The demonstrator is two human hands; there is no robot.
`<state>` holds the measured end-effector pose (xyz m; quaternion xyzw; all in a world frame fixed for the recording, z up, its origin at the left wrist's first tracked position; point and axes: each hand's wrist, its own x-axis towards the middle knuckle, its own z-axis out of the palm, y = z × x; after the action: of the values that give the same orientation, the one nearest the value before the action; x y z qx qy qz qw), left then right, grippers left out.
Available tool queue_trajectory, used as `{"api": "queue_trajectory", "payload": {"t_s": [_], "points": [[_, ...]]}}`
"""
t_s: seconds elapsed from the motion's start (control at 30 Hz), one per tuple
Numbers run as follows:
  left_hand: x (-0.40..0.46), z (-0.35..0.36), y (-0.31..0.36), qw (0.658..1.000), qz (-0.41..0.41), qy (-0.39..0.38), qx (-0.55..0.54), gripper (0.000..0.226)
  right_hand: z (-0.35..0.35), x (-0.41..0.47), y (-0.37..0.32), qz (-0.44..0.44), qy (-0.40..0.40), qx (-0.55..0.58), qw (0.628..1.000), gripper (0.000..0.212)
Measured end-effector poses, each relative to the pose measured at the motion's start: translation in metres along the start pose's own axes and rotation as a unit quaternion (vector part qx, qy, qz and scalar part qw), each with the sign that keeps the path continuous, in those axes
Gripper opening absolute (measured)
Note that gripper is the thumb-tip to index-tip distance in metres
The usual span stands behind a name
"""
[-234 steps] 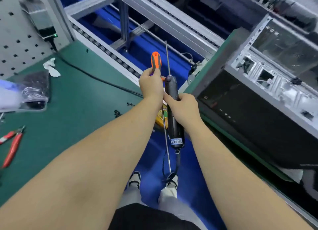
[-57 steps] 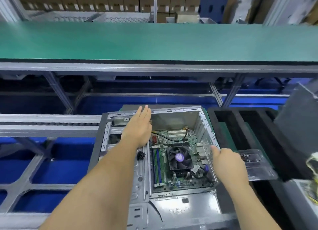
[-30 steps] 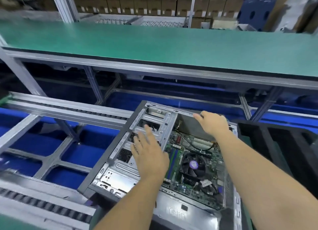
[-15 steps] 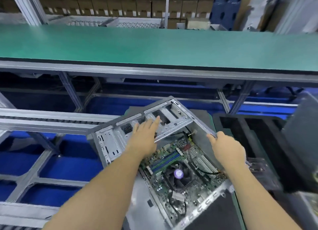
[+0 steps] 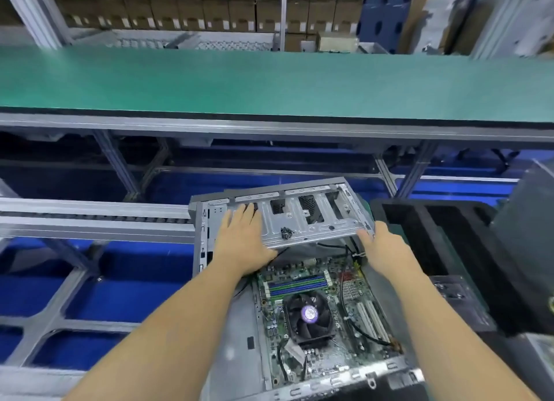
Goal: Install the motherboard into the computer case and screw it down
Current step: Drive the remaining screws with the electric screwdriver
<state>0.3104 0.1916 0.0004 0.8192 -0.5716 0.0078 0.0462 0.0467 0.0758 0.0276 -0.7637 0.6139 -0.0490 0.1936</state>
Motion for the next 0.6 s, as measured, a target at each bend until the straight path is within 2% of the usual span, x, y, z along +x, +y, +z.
{"api": "queue_trajectory", "payload": {"t_s": [0.1, 0.17, 0.33, 0.47, 0.53, 0.6], "points": [[-0.004, 0.005, -0.007, 1.0, -0.016, -0.01, 0.003, 0.105, 0.002, 0.005, 0.0, -0.001, 0.004, -0.001, 1.0, 0.051], [0.006, 0.008, -0.006, 1.0, 0.0, 0.013, 0.013, 0.102, 0.006, -0.003, 0.007, 0.003, 0.039, -0.022, 0.999, 0.05], [0.035, 0.008, 0.003, 0.997, 0.072, -0.007, 0.02, 0.092, 0.018, -0.025, 0.021, 0.052, 0.1, -0.01, 0.994, 0.044], [0.045, 0.008, 0.009, 0.997, 0.074, -0.022, 0.009, 0.093, 0.011, -0.022, 0.019, 0.075, 0.101, -0.032, 0.992, 0.047], [0.039, 0.007, 0.012, 0.998, 0.065, -0.017, 0.013, 0.093, 0.011, -0.026, 0.011, 0.026, 0.179, -0.079, 0.98, 0.04], [0.033, 0.002, 0.016, 0.998, 0.055, -0.007, 0.012, 0.09, 0.016, -0.032, -0.01, -0.089, 0.235, -0.119, 0.961, 0.035]]}}
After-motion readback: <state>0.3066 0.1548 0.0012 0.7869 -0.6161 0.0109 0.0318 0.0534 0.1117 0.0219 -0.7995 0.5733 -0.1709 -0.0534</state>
